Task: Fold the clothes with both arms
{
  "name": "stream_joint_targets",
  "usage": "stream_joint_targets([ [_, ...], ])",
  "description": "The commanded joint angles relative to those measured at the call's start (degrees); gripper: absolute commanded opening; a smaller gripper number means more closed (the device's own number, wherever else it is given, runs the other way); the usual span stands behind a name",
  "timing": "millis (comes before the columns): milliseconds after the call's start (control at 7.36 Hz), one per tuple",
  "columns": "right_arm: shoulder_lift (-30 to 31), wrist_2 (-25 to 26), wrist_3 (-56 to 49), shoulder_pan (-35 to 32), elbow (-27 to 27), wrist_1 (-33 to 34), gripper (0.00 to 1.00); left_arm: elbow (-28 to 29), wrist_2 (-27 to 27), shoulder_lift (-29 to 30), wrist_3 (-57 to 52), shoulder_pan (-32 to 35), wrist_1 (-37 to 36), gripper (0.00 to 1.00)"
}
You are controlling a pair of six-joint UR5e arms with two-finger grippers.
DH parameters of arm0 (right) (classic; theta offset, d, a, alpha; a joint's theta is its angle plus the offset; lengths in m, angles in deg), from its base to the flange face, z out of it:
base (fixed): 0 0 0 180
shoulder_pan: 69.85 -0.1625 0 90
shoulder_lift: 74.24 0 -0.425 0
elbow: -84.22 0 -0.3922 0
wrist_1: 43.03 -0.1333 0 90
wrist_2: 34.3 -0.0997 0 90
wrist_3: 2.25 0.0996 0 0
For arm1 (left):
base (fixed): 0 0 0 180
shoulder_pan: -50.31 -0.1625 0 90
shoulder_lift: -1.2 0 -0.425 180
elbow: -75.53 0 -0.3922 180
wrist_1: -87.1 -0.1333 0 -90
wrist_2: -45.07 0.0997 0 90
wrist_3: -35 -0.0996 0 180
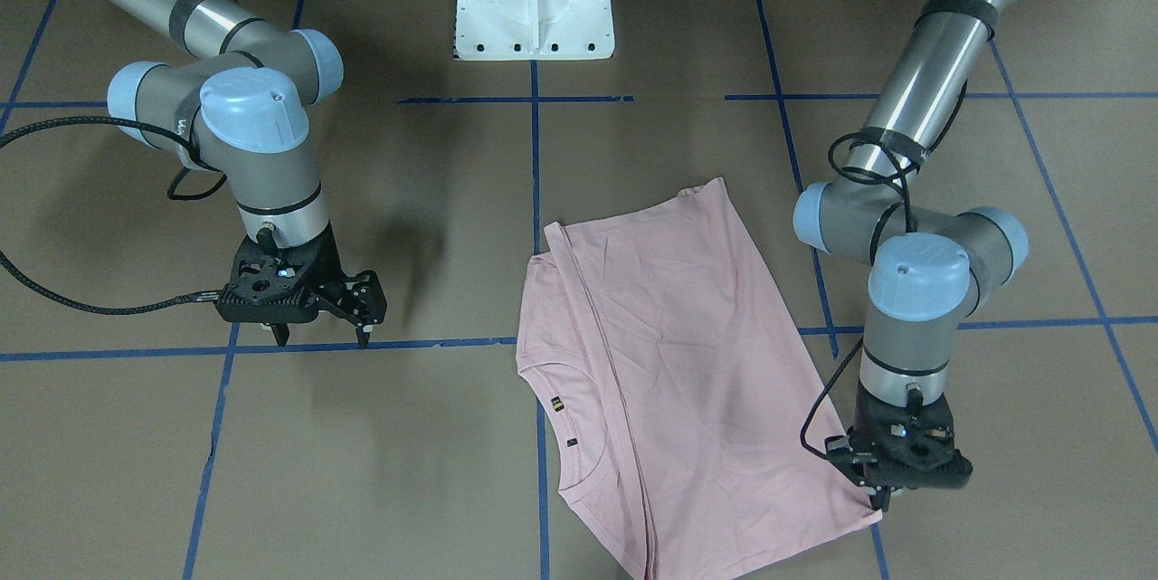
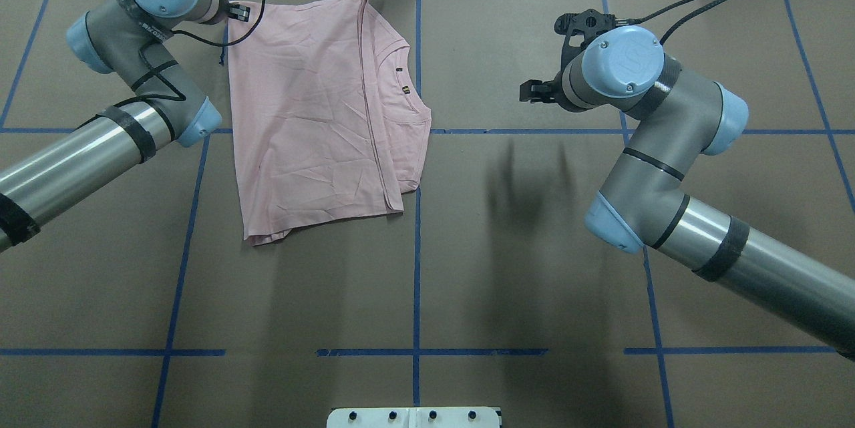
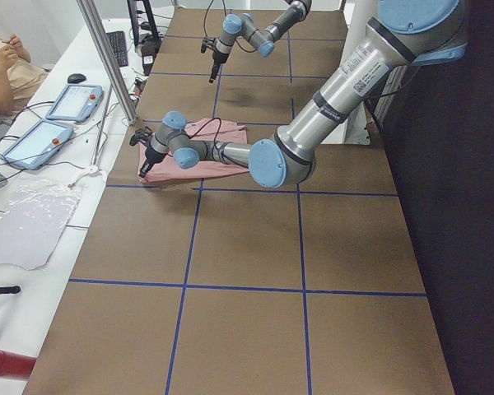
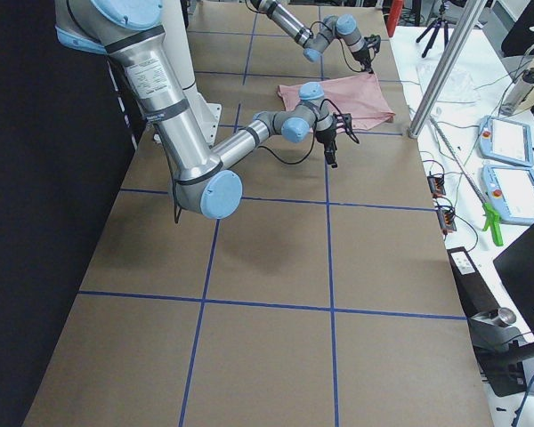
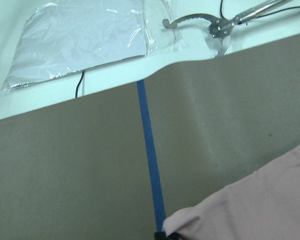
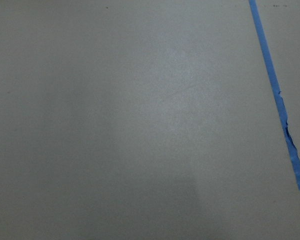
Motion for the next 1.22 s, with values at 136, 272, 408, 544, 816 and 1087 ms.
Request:
stream_joint_targets([
  [136,-2.14,-0.11,1.13,1.46,0.44,-0.15,1.00,-5.54,-6.91,-4.32,-4.21,2.86,3.47,1.00],
  [272,-5.11,-0.02,7.06,2.77,1.83,0.37,0.97,-9.24,-11.58,-7.48,-7.79,4.44,3.64,1.00],
  [408,-10.19,0.50,13.65,5.13,5.85,0.72,0.88,-11.10,-11.54,-8.29,-7.39,4.46,3.47,1.00],
  [544,-15.90,2.77,19.11,7.77,10.50,2.81,0.82,-11.12,-11.54,-8.30,-7.30,4.46,3.38,1.00],
  [816,-22.96,4.72,20.57,11.47,15.46,8.95,0.74,-11.12,-11.54,-8.22,-7.04,4.37,3.56,1.00],
  [1087,-22.99,6.73,20.57,14.28,15.64,10.04,0.57,-11.12,-11.54,-8.39,-7.03,4.37,3.56,1.00],
])
